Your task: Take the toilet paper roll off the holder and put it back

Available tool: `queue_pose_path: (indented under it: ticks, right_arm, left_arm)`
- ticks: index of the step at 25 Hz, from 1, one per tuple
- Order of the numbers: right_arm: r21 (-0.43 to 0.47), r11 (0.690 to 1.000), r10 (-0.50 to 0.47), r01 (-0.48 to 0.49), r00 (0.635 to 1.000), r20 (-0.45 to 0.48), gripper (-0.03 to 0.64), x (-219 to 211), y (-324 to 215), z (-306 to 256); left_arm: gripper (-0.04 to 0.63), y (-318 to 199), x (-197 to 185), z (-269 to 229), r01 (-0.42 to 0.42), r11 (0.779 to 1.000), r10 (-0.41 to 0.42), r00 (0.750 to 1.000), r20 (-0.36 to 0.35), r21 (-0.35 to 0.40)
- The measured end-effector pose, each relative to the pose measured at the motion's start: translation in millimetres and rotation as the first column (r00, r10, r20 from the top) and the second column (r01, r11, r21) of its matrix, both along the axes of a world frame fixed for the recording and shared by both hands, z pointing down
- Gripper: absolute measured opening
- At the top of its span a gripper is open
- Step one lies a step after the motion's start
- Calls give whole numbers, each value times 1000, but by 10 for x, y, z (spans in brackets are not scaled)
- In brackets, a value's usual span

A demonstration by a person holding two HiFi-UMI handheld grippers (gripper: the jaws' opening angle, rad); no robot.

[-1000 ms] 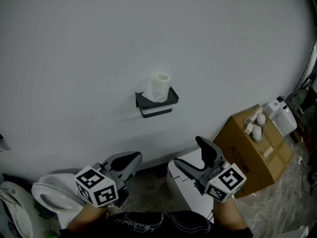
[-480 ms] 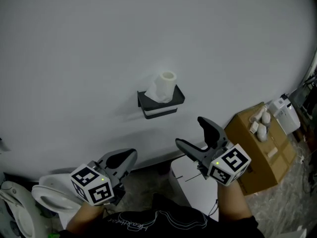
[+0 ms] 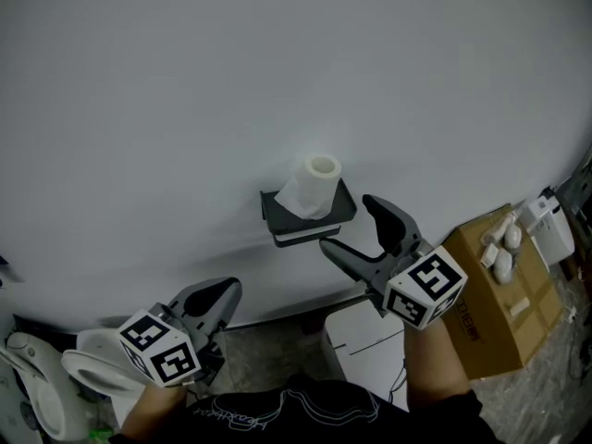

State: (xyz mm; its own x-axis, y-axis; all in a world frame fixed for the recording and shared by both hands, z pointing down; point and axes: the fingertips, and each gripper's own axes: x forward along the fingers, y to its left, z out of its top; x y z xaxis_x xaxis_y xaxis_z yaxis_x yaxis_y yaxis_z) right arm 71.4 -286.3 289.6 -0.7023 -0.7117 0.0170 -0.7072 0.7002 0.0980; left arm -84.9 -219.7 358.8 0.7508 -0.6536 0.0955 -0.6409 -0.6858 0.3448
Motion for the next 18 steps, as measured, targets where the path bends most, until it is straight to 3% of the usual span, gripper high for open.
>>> queue_pose_path:
  ticks: [18]
  right_arm:
    - [-55,995,-86,80,991,-99,398,-208,-749,95]
  left_arm:
    - [5,-445,-105,-180,90,995,-89,995,-37,33]
